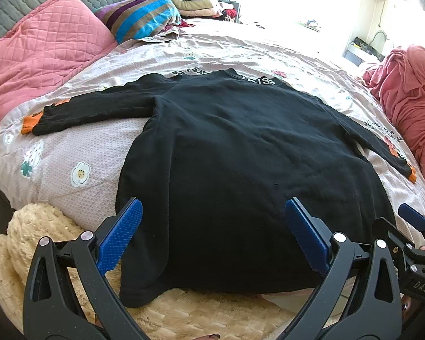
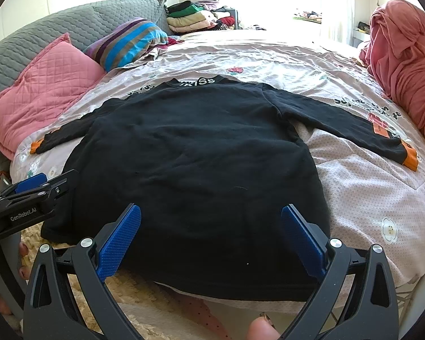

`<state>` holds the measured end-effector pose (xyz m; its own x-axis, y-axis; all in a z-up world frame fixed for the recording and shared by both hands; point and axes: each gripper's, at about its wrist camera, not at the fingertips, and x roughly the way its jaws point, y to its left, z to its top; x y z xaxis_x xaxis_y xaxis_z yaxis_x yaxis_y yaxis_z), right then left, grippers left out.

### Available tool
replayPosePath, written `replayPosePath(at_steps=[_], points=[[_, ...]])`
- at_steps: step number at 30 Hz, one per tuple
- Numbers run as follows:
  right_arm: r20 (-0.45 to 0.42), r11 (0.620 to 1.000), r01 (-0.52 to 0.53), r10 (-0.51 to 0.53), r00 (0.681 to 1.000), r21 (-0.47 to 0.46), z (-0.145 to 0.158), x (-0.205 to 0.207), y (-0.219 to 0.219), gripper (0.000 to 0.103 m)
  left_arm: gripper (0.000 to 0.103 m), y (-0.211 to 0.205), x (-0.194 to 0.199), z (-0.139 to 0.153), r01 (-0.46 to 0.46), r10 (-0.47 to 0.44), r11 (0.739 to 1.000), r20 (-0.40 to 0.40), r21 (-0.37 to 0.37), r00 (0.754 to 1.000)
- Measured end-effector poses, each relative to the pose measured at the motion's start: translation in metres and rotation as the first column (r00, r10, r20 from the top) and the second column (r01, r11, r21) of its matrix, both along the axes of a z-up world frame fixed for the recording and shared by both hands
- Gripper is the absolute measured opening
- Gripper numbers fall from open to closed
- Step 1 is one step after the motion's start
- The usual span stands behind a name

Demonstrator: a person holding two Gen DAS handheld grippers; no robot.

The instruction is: Fold small clothes

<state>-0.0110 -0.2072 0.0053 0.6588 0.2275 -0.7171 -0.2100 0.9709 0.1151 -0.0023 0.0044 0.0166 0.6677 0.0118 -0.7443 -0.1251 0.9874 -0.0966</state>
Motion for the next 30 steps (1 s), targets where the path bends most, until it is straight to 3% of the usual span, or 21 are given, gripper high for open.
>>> replayPosePath(at_steps=[12, 30], points=[[0.012, 1.0, -0.005, 0.005, 1.0, -0.004, 0.004, 0.004, 0.001, 0.099, 0.095, 0.003, 0.003, 0.001, -0.003, 0.002, 1.0, -0.006, -0.008, 1.0], [0.02, 1.0, 0.002, -0.002, 1.0, 0.002, 0.013, 0.042, 0.002, 0.099, 0.095, 0.007, 0.03, 0.008, -0.018, 0.018, 1.0, 0.004, -0.004, 1.0]])
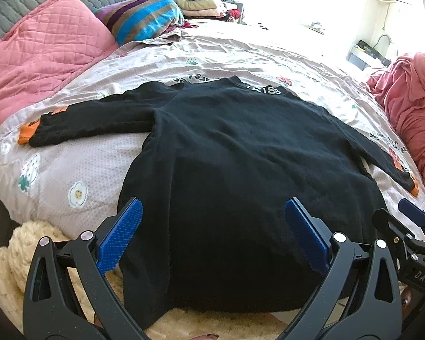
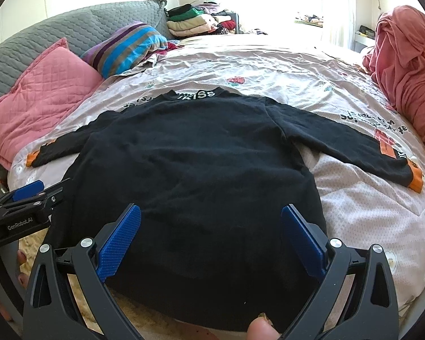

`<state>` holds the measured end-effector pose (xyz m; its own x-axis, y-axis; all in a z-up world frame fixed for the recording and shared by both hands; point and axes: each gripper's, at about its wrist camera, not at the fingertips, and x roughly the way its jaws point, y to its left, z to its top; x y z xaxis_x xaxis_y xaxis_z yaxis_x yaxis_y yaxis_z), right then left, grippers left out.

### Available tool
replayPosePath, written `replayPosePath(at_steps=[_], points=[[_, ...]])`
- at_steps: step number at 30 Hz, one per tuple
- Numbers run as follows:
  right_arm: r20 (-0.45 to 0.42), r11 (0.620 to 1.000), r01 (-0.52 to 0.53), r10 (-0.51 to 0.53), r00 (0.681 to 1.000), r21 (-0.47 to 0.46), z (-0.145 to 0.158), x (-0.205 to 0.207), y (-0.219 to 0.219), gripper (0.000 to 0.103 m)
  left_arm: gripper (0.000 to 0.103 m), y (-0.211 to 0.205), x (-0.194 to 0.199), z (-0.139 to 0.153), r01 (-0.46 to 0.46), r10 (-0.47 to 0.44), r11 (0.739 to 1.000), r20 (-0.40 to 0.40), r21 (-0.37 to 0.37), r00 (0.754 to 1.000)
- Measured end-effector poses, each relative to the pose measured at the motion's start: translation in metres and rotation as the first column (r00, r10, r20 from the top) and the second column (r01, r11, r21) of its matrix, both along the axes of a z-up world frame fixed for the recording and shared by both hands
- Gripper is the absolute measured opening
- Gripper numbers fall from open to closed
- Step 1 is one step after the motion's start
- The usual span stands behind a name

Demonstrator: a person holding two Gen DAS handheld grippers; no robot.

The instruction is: Fold small clothes

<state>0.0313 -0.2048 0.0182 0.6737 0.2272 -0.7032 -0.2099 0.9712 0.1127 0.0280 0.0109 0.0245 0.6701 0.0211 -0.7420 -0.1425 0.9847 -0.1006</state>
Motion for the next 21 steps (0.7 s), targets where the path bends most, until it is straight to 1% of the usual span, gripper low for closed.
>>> replayPosePath(at_steps=[4, 14, 21], points=[[0.004, 1.0, 0.019, -0.019, 1.0, 0.001, 0.002, 0.012, -0.005, 0.099, 0.095, -0.001, 0.011, 0.004, 0.01, -0.01, 1.0, 0.002, 0.012, 1.0], [0.003, 0.998, 0.05, -0.05, 0.999, 0.024, 0.004, 0.038, -0.015, 0.099, 0.095, 0.0, 0.038, 0.02, 0.009, -0.009, 1.0, 0.022, 0.007, 1.0], [0.012, 0.995, 0.099, -0.1, 0.995, 0.027, 0.006, 0.056, -0.031, 0.099, 0.095, -0.009, 0.063, 0.018, 0.033, -0.033, 0.999, -0.002, -0.006, 0.999]])
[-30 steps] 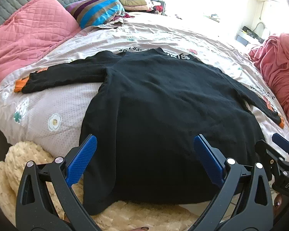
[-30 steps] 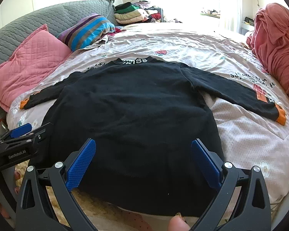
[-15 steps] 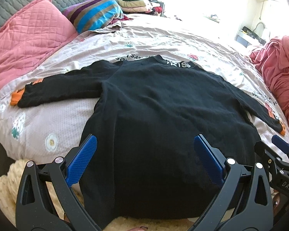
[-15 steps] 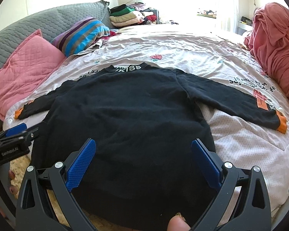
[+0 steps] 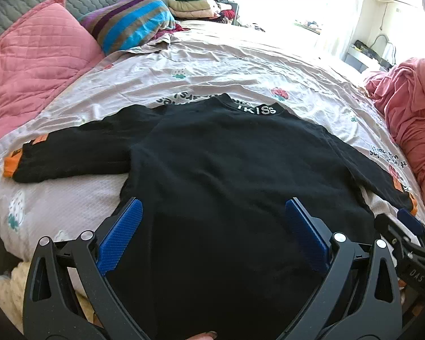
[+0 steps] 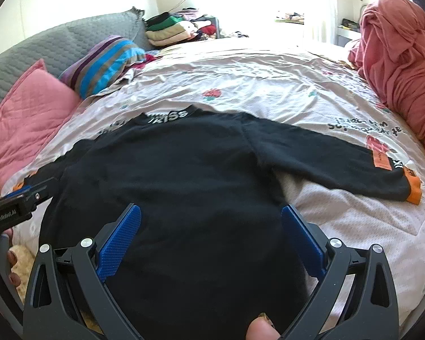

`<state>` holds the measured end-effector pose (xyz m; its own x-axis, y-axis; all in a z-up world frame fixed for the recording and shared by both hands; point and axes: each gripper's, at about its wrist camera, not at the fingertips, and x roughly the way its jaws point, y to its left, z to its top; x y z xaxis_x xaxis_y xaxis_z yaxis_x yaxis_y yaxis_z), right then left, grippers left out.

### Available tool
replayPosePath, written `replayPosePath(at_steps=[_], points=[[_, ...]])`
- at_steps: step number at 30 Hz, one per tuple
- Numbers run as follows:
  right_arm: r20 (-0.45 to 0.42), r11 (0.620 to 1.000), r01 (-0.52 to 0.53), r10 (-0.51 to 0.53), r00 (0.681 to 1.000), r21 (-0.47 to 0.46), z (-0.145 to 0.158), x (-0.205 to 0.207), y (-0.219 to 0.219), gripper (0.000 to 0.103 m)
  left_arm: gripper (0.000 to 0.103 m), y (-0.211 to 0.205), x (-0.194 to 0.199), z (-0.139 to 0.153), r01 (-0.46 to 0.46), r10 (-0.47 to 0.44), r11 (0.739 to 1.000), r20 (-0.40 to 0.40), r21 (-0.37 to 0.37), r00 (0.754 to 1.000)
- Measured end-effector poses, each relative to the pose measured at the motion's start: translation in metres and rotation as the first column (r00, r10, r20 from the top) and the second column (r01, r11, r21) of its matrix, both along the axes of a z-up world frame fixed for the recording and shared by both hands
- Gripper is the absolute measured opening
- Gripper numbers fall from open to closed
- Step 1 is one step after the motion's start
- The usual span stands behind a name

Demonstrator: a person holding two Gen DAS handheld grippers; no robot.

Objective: Fold small clothes
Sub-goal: 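Move the right tool to the orange sleeve cuff and grasp it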

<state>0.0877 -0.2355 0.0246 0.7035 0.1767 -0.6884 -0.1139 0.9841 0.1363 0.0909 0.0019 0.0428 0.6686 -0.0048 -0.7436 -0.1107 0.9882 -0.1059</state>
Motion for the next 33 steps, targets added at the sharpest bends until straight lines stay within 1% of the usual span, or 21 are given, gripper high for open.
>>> replayPosePath(at_steps=[10, 15, 20, 26, 29, 33], points=[[-0.004, 0.993, 0.115, -0.115, 0.993, 0.001, -0.002, 0.028, -0.036, 0.099, 0.095, -0.017, 0.034, -0.002, 0.04, -0.04, 0.999, -0.02, -0.005, 0.999], [-0.011, 0.986, 0.166, -0.166, 0.986, -0.002, -0.006, 0.037, -0.056, 0.099, 0.095, -0.023, 0.048, -0.002, 0.059, -0.059, 0.998, -0.023, -0.018, 0.998], [-0.02, 0.976, 0.22, -0.219, 0.975, -0.001, -0.01, 0.046, -0.076, 0.099, 0.095, -0.029, 0.063, -0.006, 0.059, -0.06, 0.998, -0.037, -0.027, 0.998], [-0.047, 0.949, 0.316, -0.315, 0.948, 0.016, -0.017, 0.055, -0.113, 0.099, 0.095, -0.038, 0.081, -0.014, 0.072, -0.073, 0.997, -0.061, -0.026, 0.995], [-0.065, 0.927, 0.374, -0.371, 0.926, 0.042, -0.019, 0.054, -0.137, 0.099, 0.095, -0.042, 0.091, -0.022, 0.075, -0.077, 0.997, -0.084, -0.027, 0.993], [-0.083, 0.899, 0.436, -0.431, 0.898, 0.044, -0.025, 0.053, -0.162, 0.099, 0.095, -0.047, 0.101, -0.033, 0.074, -0.076, 0.997, -0.108, -0.024, 0.991]])
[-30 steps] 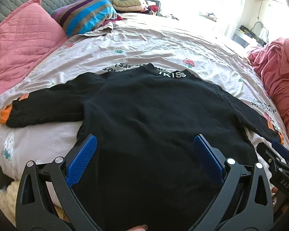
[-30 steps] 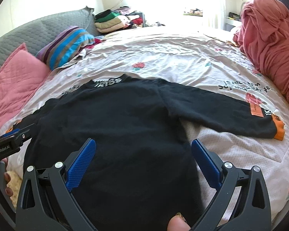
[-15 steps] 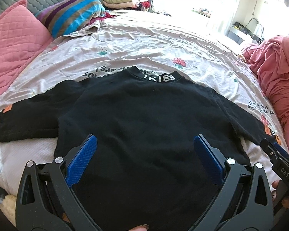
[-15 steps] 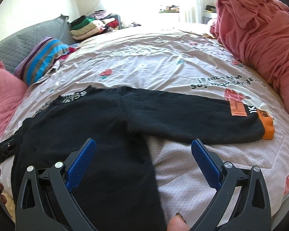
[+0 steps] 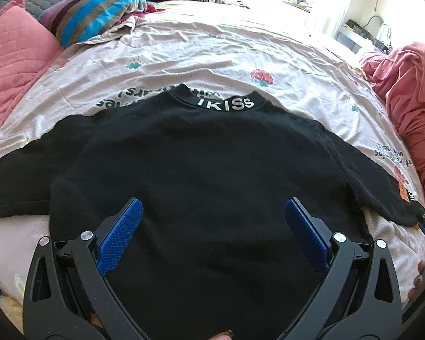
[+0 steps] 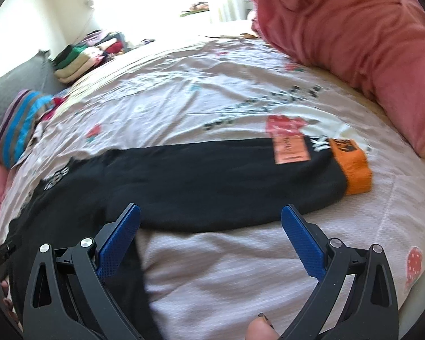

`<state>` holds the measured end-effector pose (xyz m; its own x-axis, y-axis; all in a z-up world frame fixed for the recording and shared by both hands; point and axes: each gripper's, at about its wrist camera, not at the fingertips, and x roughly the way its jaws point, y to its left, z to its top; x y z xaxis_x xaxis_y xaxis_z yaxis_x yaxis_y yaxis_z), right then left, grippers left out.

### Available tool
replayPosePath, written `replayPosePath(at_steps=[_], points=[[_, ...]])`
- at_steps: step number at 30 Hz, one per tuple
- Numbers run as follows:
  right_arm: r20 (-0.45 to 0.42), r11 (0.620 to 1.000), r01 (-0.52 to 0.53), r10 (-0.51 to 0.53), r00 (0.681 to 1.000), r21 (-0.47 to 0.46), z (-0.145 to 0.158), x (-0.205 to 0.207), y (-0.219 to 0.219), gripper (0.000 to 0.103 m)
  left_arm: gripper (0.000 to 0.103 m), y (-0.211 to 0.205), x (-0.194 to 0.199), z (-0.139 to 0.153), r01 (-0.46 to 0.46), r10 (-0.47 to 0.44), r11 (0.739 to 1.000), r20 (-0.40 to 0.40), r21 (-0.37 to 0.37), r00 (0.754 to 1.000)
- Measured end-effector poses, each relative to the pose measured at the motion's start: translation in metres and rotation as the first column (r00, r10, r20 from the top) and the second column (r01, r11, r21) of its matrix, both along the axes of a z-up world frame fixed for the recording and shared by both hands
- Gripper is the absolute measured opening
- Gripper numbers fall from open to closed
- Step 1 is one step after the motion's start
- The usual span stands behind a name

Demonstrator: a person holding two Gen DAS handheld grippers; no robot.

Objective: Fold small clothes
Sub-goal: 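Move the right tool to the orange sleeve cuff and grasp it, then lift the cuff with the right tool and fold the sleeve across the body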

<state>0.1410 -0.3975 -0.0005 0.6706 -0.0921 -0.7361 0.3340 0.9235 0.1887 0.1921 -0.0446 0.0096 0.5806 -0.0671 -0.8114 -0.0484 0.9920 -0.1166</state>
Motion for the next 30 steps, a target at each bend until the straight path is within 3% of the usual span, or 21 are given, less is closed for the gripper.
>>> replayPosePath(at_steps=[10, 22, 24, 26, 30], points=[[-0.07, 0.987, 0.153, -0.15, 0.986, 0.048, -0.023, -0.012, -0.062, 0.099, 0.095, -0.014, 0.024, -0.017, 0.019, -0.019, 1.0, -0.039, 0.002, 0.999], [-0.106, 0.939, 0.283, -0.266, 0.958, 0.195, -0.052, -0.002, -0.111, 0.098, 0.095, -0.028, 0.065, -0.014, 0.022, -0.023, 1.0, -0.041, -0.014, 0.999], [-0.086, 0.923, 0.318, -0.306, 0.948, 0.217, -0.056, 0.002, -0.121, 0.091, 0.095, -0.029, 0.067, -0.014, 0.02, -0.022, 0.999, -0.04, -0.032, 0.999], [-0.06, 0.905, 0.368, -0.364, 0.929, 0.212, -0.057, 0.003, -0.131, 0.069, 0.095, -0.024, 0.067, -0.016, 0.004, -0.007, 0.998, -0.038, -0.064, 0.999], [-0.026, 0.873, 0.41, -0.419, 0.908, 0.265, -0.06, 0.002, -0.145, 0.04, 0.095, -0.015, 0.063, -0.02, -0.023, 0.019, 0.995, -0.038, -0.094, 0.999]])
